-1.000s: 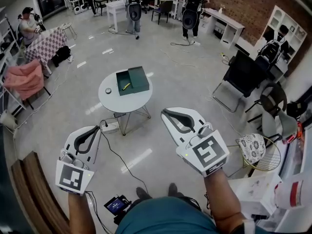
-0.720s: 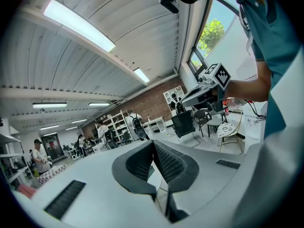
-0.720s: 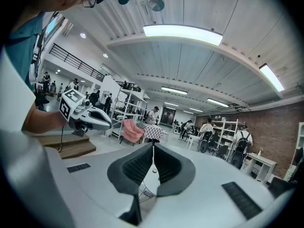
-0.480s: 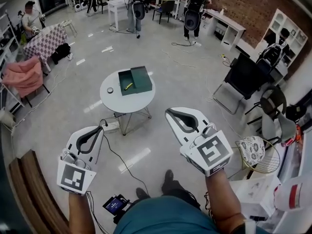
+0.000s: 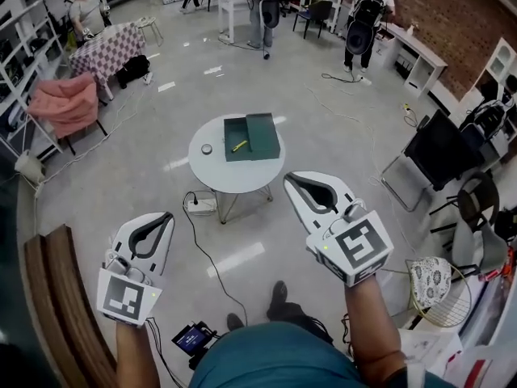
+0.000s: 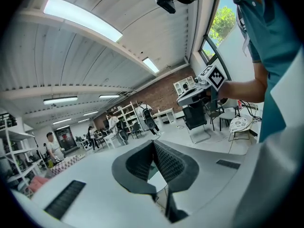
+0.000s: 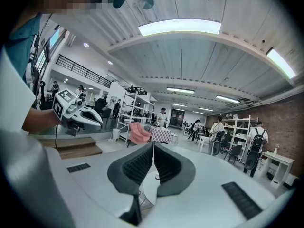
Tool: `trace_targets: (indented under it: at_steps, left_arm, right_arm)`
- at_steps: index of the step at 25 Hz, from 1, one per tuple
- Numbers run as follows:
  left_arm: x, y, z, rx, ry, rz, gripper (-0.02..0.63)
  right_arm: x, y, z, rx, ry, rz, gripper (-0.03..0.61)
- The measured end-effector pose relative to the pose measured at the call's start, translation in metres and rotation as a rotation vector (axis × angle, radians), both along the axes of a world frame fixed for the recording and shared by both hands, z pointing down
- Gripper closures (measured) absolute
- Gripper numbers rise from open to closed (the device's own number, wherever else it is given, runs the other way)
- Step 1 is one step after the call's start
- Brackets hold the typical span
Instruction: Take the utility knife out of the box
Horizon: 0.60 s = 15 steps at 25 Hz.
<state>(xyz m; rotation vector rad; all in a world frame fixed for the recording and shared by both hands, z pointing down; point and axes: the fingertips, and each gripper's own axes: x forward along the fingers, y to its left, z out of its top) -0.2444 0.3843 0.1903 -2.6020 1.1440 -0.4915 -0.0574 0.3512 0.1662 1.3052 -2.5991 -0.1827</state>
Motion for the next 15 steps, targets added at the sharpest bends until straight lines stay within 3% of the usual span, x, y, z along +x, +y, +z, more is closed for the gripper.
trace_targets:
  at_steps: [10,15]
  left_arm:
    - [0.022,-0.081,0.0,-0.022,-0.005,-0.126,0.595]
    - [0.05,-0.115,0.01,-0.037,-0.016,-0.156,0.595]
  right_arm:
    - [0.017,-0.11,-0.001,-0.034,-0.005,-0.099,0.54]
    - [0.041,-0.153,0.008,-0.043,-0.018,-0.138,0.54]
